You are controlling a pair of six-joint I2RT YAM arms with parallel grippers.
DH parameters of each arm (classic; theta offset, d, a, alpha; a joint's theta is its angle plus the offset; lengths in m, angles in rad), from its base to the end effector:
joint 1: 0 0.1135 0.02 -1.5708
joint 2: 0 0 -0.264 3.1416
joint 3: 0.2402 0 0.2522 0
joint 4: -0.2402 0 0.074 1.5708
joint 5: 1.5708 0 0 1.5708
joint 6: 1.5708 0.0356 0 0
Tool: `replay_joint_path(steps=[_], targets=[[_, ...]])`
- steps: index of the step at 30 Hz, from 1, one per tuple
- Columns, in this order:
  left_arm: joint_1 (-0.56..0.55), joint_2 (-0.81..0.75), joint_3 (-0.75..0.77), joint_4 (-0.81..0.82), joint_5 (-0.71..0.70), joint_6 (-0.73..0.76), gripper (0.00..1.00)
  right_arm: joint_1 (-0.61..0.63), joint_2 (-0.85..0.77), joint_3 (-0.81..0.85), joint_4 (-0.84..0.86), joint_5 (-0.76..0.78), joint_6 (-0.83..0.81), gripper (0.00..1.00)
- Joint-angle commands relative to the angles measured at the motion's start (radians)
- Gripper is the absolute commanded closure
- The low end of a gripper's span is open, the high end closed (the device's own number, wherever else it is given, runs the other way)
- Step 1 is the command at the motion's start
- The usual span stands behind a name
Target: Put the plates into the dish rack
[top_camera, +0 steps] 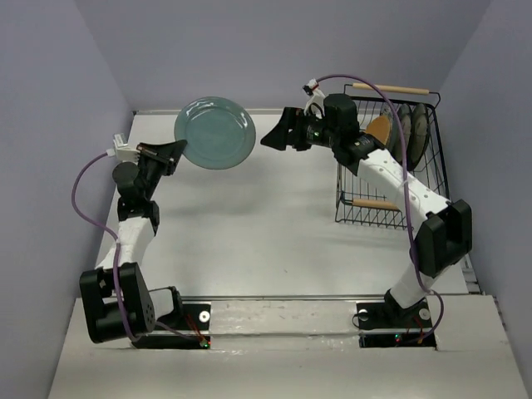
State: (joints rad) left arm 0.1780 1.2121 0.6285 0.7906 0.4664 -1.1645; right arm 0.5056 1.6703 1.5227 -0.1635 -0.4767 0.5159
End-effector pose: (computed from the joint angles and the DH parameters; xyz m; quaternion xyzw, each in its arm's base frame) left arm 0.2669 0.0318 0.2975 -0.2409 0.5918 -0.4859 0.5964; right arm 0.3402 0.2070 0.3672 -0.1350 0.7860 0.4462 0.4061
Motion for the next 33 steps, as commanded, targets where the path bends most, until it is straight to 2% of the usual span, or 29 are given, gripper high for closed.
replay_joint_path(steps=[1, 8, 14, 16, 18, 19, 20, 21, 22, 23, 25, 26, 28, 29, 31, 33], targets=[[-0.061, -0.086, 0.019, 0.136, 0.09, -0.058, 0.94, 0.008, 0.02, 0.06, 0.065, -0.08, 0.044, 0.01], [-0.167, -0.164, 0.028, 0.134, 0.133, -0.077, 0.94, 0.008, 0.052, 0.07, 0.071, -0.049, 0.058, 0.0], [-0.173, -0.218, 0.036, 0.141, 0.163, -0.081, 0.94, 0.008, 0.029, 0.011, 0.101, -0.059, 0.064, 0.01], [-0.172, -0.221, 0.042, 0.141, 0.172, -0.07, 0.94, 0.008, 0.006, -0.018, 0.113, -0.057, 0.055, 0.04], [-0.213, -0.206, 0.048, 0.142, 0.193, -0.073, 0.94, 0.008, -0.023, -0.058, 0.151, -0.121, 0.068, 0.23], [-0.218, -0.191, 0.053, 0.145, 0.204, -0.073, 0.94, 0.008, -0.038, -0.07, 0.192, -0.146, 0.079, 0.36], [-0.222, -0.186, 0.056, 0.147, 0.209, -0.072, 0.94, 0.008, -0.049, -0.102, 0.243, -0.169, 0.111, 0.7], [-0.225, -0.184, 0.053, 0.148, 0.212, -0.072, 0.94, 0.008, -0.063, -0.119, 0.269, -0.198, 0.128, 0.84], [-0.226, -0.186, 0.048, 0.147, 0.212, -0.072, 0.93, 0.008, -0.075, -0.133, 0.291, -0.207, 0.14, 0.93], [-0.226, -0.192, 0.039, 0.141, 0.212, -0.069, 0.75, 0.008, -0.099, -0.142, 0.314, -0.212, 0.151, 0.93], [-0.226, -0.197, 0.03, 0.119, 0.216, -0.058, 0.52, 0.008, -0.125, -0.156, 0.317, -0.194, 0.165, 0.93], [-0.227, -0.201, 0.02, 0.096, 0.221, -0.054, 0.32, 0.008, -0.141, -0.156, 0.314, -0.18, 0.165, 0.93], [-0.232, -0.204, 0.017, 0.061, 0.248, -0.011, 0.18, 0.008, -0.194, -0.151, 0.308, -0.131, 0.164, 0.93], [-0.236, -0.206, 0.023, 0.003, 0.259, 0.012, 0.07, -0.015, -0.213, -0.147, 0.288, -0.111, 0.161, 0.93], [-0.244, -0.213, 0.034, -0.075, 0.287, 0.109, 0.01, -0.027, -0.263, -0.11, 0.247, -0.036, 0.136, 0.93], [-0.268, -0.24, 0.053, -0.219, 0.285, 0.201, 0.01, -0.044, -0.293, -0.063, 0.12, 0.125, 0.06, 0.93]])
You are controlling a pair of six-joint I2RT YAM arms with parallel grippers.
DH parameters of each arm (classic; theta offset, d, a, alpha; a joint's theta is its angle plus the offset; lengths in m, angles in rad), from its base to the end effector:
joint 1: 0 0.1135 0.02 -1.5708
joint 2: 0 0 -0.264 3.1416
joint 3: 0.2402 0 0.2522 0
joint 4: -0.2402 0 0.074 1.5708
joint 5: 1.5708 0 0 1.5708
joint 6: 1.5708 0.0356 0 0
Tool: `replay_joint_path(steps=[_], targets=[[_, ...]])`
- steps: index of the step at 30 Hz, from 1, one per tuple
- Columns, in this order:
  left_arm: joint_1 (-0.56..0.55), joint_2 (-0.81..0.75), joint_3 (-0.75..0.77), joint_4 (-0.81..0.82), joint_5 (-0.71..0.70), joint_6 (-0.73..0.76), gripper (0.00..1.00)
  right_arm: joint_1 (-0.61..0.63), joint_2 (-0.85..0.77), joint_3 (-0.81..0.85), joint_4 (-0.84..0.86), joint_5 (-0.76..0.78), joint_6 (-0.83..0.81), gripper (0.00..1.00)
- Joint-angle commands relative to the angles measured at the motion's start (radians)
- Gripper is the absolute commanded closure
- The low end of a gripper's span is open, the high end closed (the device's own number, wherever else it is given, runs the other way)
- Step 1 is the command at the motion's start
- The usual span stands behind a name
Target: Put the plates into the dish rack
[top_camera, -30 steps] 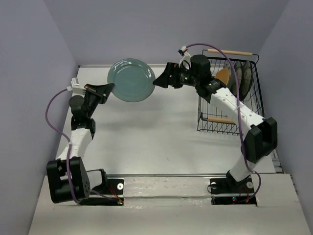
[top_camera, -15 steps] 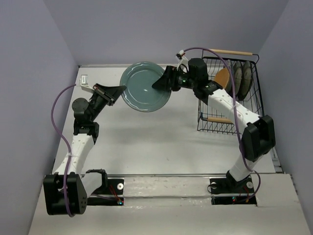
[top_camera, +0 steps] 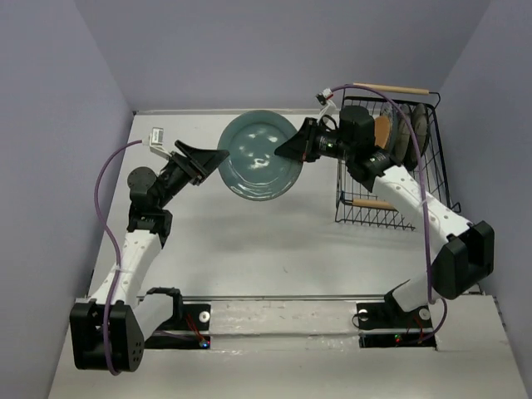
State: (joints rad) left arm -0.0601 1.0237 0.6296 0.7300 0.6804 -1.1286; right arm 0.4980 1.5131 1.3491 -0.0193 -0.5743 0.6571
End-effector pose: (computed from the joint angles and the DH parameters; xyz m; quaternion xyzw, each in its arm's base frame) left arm 0.2261 -0.0360 0.3338 -0.0437 0.6083 -0.5905 0.5286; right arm 0.3056 0.1882 0.3773 -0.1219 0.7494 0.5172 0.3949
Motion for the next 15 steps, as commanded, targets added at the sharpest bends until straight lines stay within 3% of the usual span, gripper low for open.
replay_joint_path(steps=[1, 4, 6, 9, 15], targets=[[-0.043, -0.063, 0.059, -0.211, 0.049, 0.262, 0.01, -0.045, -0.157, 0.137, -0.065, 0.275, -0.106, 0.93], [-0.118, -0.099, 0.114, -0.464, -0.048, 0.462, 0.01, -0.078, -0.169, 0.257, -0.198, 0.439, -0.172, 0.93], [-0.171, -0.099, 0.128, -0.532, -0.108, 0.535, 0.01, -0.093, -0.16, 0.309, -0.247, 0.503, -0.215, 0.93], [-0.28, -0.099, 0.142, -0.587, -0.237, 0.639, 0.02, -0.107, -0.136, 0.407, -0.333, 0.713, -0.29, 0.93], [-0.389, -0.083, 0.153, -0.624, -0.262, 0.713, 0.01, -0.142, -0.045, 0.559, -0.43, 1.057, -0.502, 0.93]])
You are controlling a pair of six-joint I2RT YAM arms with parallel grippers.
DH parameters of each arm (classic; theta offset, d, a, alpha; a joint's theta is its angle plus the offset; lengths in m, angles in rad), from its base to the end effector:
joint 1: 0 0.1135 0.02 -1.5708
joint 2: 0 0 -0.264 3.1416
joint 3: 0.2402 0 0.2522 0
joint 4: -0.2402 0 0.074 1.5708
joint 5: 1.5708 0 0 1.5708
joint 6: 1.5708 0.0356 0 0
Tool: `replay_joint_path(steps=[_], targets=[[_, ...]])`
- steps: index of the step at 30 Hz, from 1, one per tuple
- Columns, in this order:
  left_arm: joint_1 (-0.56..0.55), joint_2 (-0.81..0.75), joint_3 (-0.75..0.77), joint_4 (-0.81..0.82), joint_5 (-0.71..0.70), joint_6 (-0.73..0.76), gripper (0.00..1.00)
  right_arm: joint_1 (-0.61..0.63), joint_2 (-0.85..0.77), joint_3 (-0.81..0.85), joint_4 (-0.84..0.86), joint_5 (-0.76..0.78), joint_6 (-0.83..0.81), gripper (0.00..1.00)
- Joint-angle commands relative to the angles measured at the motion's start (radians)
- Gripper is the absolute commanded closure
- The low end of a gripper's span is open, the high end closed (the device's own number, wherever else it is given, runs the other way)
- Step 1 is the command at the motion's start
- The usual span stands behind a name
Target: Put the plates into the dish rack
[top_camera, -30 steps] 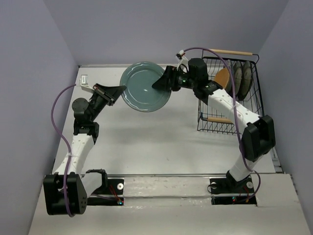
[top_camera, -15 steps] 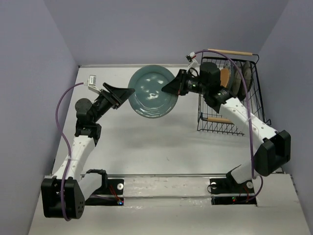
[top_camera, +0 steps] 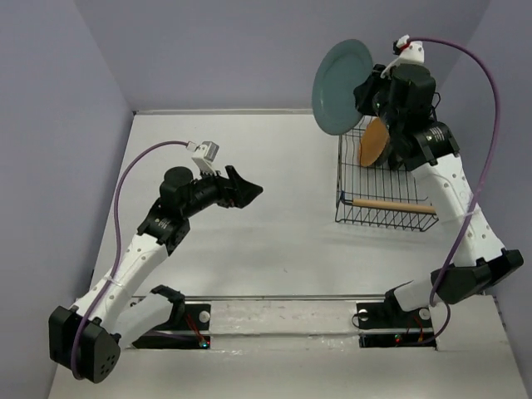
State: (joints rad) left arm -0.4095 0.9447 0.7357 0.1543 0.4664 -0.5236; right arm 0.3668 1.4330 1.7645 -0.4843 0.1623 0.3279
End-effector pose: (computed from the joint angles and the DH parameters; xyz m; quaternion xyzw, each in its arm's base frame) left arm 0.1982 -0.1035 0.3295 0.1183 0.7144 -0.4508 0.5219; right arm 0.2856 0.1035 0.4948 0.0381 0.7574 0.1630 0.6311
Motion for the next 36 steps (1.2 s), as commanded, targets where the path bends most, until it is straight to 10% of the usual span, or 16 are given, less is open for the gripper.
replay_joint_path(steps=[1, 36], targets=[[-0.066, -0.004, 0.057, -0.061, -0.052, 0.117, 0.01, -0.011, 0.052, 0.157, 0.023, 0.348, -0.197, 0.93], [-0.166, 0.088, 0.134, -0.182, -0.179, 0.243, 0.01, -0.131, 0.483, 0.119, 0.148, 0.416, -0.353, 0.93]])
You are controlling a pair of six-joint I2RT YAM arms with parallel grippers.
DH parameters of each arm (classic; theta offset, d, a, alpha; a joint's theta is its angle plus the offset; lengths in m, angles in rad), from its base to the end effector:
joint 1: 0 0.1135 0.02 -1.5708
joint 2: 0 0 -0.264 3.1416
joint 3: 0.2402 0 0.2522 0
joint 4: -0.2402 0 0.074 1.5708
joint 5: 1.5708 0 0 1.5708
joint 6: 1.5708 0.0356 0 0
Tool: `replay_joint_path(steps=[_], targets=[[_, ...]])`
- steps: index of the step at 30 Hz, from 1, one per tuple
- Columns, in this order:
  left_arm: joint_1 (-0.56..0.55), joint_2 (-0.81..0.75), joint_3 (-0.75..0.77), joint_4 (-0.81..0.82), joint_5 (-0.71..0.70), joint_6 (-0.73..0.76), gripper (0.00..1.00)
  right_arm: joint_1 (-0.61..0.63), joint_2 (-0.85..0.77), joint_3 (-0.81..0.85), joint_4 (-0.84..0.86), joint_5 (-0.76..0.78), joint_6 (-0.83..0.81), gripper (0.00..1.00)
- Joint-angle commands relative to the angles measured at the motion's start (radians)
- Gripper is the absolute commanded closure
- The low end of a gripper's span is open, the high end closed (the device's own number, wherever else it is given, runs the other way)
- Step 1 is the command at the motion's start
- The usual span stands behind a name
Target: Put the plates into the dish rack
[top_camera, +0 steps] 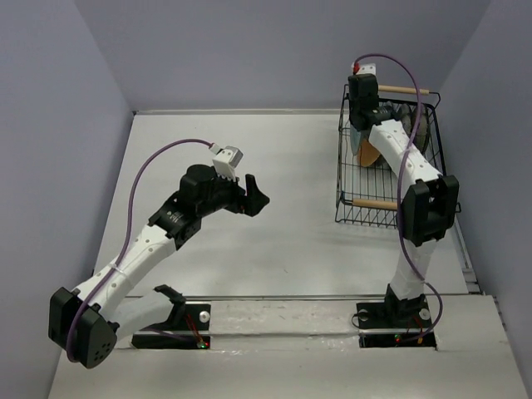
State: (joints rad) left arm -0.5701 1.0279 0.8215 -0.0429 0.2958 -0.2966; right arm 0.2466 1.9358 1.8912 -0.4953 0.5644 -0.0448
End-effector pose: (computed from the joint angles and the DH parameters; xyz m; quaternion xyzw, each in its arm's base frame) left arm 0.1968 -0.1385 0.3214 0.1961 0.7613 -0.3605 0.5020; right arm 0.4419 0.0916 0.3556 0.0145 0.8467 -0.1934 0.4954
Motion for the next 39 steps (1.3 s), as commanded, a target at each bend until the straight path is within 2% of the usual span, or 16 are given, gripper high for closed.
replay_joint_path(steps=[1, 34, 35, 39], targets=[[-0.007, 0.008, 0.05, 0.015, -0.01, 0.016, 0.01, -0.01, -0.018, -0.015, 0.164, 0.006, 0.023, 0.93], [-0.004, 0.02, 0.05, 0.012, -0.017, 0.016, 0.01, -0.038, 0.092, -0.043, 0.195, -0.004, 0.154, 0.93], [-0.005, 0.02, 0.05, 0.012, -0.017, 0.016, 0.01, -0.038, 0.095, -0.043, 0.193, -0.009, 0.155, 0.92], [-0.004, 0.02, 0.048, 0.014, -0.017, 0.014, 0.01, -0.038, 0.098, -0.032, 0.196, -0.008, 0.164, 0.6]])
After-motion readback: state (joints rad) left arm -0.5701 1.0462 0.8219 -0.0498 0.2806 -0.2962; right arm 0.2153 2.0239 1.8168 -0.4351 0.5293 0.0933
